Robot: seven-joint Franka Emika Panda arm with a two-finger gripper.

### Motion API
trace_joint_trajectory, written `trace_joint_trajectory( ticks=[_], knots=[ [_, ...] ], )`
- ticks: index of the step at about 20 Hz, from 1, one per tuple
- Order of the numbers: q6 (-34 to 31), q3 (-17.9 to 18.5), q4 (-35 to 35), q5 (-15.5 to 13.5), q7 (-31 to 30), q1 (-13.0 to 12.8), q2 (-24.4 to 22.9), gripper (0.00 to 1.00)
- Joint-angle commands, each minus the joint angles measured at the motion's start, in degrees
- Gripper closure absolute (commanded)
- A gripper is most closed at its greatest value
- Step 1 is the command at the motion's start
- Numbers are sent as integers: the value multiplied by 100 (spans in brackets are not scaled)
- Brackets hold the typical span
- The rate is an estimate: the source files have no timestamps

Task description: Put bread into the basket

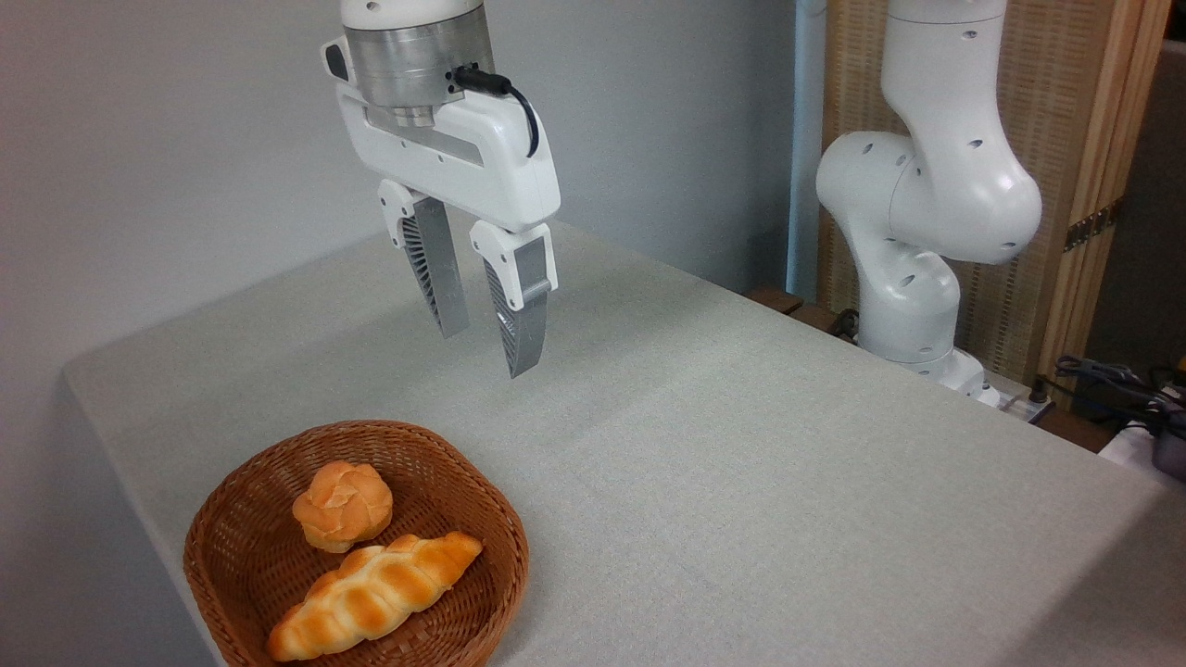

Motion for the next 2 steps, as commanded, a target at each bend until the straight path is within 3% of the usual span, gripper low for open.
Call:
trace_joint_trajectory(
  ticks=[1,2],
  knots=[
    [-90,-9,-23,-122,131,44,-60,0],
    [-99,-9,-23,-114,131,44,-60,0]
  ],
)
